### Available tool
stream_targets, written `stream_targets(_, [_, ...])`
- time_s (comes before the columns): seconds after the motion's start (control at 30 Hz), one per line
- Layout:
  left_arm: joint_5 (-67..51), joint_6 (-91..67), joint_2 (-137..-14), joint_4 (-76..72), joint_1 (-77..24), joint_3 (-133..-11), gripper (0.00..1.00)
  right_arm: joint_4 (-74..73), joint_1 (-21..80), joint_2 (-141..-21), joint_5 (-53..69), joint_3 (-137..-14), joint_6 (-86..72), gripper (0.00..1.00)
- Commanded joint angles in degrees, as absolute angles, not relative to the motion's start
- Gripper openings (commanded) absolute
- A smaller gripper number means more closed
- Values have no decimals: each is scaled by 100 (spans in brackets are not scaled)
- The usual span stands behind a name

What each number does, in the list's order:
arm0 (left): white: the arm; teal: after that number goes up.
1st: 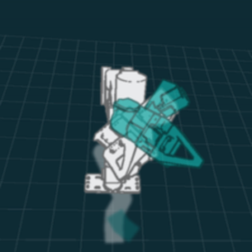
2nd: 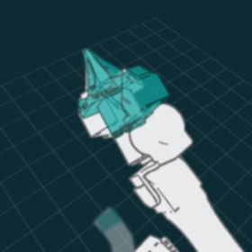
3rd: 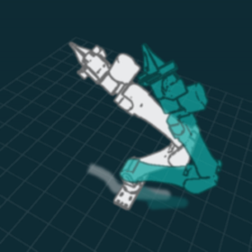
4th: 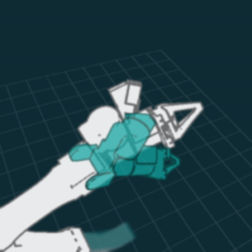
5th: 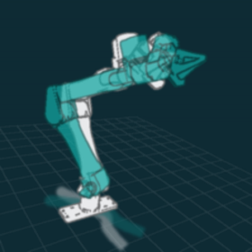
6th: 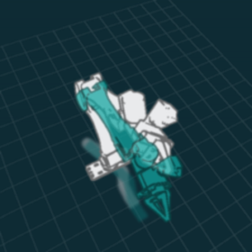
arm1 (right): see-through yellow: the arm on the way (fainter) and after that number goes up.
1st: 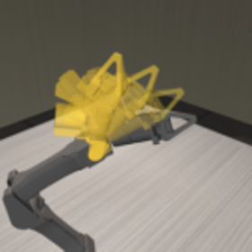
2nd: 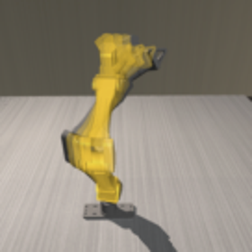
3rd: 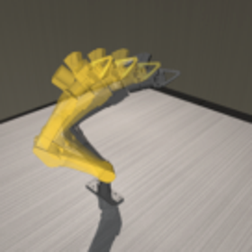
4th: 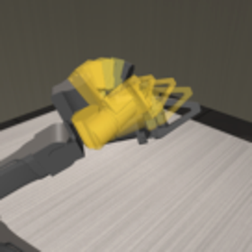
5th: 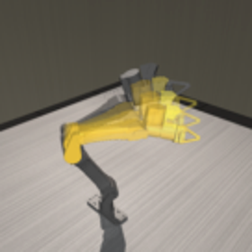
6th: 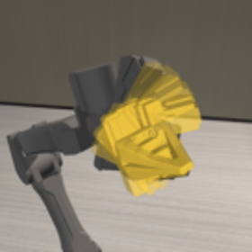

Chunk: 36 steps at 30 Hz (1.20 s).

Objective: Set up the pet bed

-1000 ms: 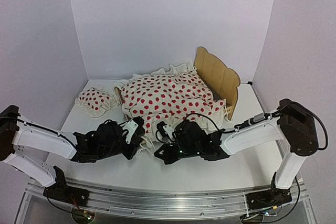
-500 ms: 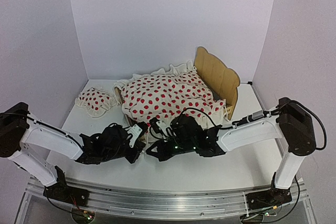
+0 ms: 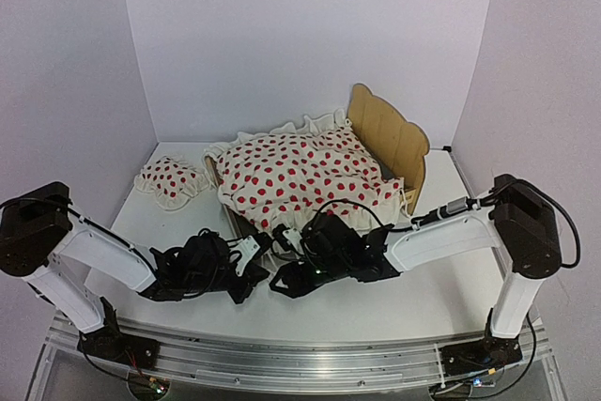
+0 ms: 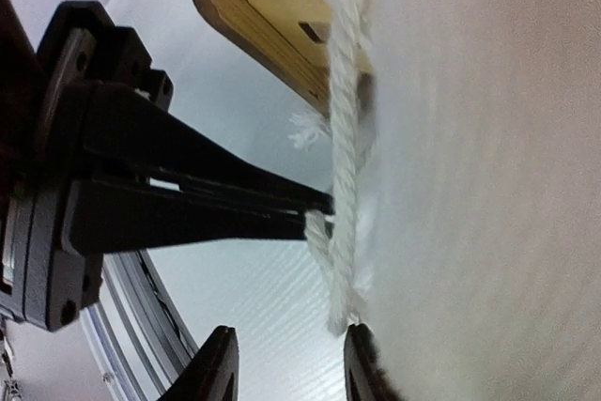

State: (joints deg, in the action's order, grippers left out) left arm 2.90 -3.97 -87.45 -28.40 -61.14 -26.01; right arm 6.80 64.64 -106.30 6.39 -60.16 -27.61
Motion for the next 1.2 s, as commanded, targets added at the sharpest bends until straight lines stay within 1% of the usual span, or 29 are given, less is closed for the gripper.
stream_targets(0.0, [258,-25,-8902,-3554,-6128,-2501,0,39,6463,-10021,762,-6093,-2307,43])
stream_targets(0.1, [251,162,-8957,-3597,-6126,-2490,0,35,6466,-9774,819,-5836,-2111,45])
stream_targets(0.2, [332,176,-8967,-3617,-6126,-2479,0,31,6464,-9549,414,-5538,-1860,44])
stream_targets(0.23, [358,169,-8965,-3623,-6126,-2478,0,35,6461,-9525,150,-5439,-1776,42])
stream_targets(0.3, [368,159,-8966,-3627,-6126,-2472,0,51,6465,-9592,-595,-5236,-1576,33])
stream_targets(0.37, [376,158,-8969,-3636,-6126,-2472,0,117,6463,-9770,-1254,-5141,-1381,28])
stream_targets(0.43, [409,160,-8973,-3642,-6126,-2475,0,369,6463,-10025,-1637,-5130,-1040,27])
stream_targets(0.53, [439,182,-8978,-3645,-6126,-2486,0,1087,6476,-10337,-1500,-5141,-582,32])
stream_targets(0.6, [439,185,-8974,-3634,-6126,-2486,0,1506,6471,-10537,-1331,-5141,-379,38])
stream_targets(0.67, [438,185,-8980,-3635,-6125,-2487,0,1845,6477,-10719,-1169,-5127,-258,40])
stream_targets(0.93, [448,167,-8992,-3628,-6126,-2497,0,2840,6485,-11204,-897,-5129,-47,41])
stream_targets(1.17, [471,167,-8985,-3626,-6127,-2507,0,2944,6487,-11355,-313,-5197,146,41])
